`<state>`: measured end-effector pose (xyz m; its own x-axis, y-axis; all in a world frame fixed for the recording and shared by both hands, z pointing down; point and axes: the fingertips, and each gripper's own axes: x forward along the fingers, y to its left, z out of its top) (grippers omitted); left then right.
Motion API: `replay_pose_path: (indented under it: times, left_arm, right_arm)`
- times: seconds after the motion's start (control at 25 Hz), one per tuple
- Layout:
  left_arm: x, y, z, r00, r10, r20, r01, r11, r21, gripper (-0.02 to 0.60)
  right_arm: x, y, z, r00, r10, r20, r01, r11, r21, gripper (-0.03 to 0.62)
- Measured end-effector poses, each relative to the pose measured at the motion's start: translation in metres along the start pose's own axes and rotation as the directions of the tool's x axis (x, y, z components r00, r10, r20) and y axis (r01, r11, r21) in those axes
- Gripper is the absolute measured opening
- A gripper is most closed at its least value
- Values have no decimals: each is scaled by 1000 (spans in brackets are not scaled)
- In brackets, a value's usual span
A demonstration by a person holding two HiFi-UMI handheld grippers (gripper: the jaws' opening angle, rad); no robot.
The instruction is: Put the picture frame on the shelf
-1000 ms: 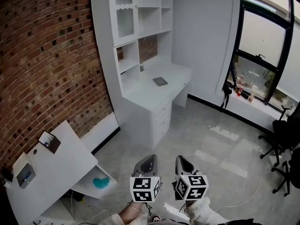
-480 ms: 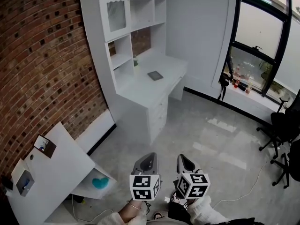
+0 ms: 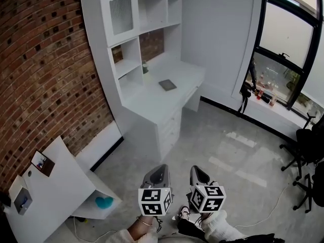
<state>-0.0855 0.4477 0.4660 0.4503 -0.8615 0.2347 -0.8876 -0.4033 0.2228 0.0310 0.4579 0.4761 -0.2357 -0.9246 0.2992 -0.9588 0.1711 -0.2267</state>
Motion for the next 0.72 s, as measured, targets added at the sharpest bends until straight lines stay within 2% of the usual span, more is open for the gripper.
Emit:
replay_pose_path:
  times: [0.44,0.72]
  left_arm:
    - [117,7,28,998,59,8,-59,997,-47,5]
    - [176,0,34,997,72,-7,-72,996,-58,5]
  right_arm:
    - [101,-55,50,997,67,-39,-69,996,-50,23]
    - [139,-95,62,994,80,-71,-83,995,-46,23]
